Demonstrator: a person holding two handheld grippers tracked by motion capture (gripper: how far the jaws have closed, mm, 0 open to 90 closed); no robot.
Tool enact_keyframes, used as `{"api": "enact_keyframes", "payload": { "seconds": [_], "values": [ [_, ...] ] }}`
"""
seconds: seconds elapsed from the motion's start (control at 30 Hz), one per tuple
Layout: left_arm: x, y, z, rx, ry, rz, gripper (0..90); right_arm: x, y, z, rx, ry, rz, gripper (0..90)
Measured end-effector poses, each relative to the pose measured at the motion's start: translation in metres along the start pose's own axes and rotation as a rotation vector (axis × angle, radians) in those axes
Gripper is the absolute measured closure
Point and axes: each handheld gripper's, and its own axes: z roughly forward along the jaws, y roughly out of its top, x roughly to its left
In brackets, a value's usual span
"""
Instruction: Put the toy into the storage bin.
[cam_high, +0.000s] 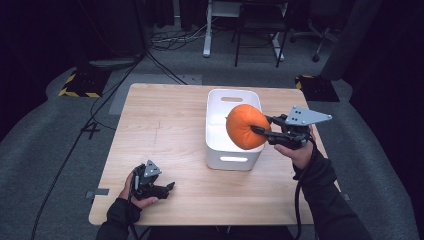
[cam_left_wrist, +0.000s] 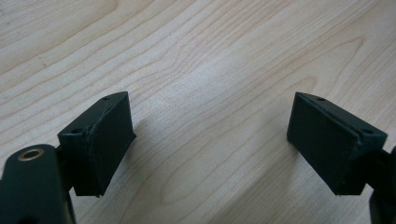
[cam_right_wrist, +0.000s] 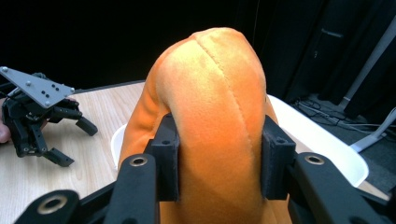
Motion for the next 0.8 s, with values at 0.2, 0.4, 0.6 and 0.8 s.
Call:
{"api": "enact_keyframes", "payload": {
  "seconds": [0.2,0.4,0.6,0.8],
  "values": [
    [0.0,0.0,0.0,0.001,-0.002,-0.001,14.8,0.001,-0.005,0.006,0.007,0.008,0.01,58.0],
    [0.0,0.0,0.0,0.001,-0.002,-0.001,14.8,0.004,-0.006,0.013,0.033,0.007,-0.011,57.3],
    [0.0,0.0,0.0,0.001,-0.002,-0.001,14.8,0.005,-0.004,0.021,0.065,0.008,-0.026,56.7],
    [0.0,0.0,0.0,0.0,0.002,0.0,14.8,0.002,-0.005,0.028,0.09,0.03,-0.027,55.7]
  ]
}}
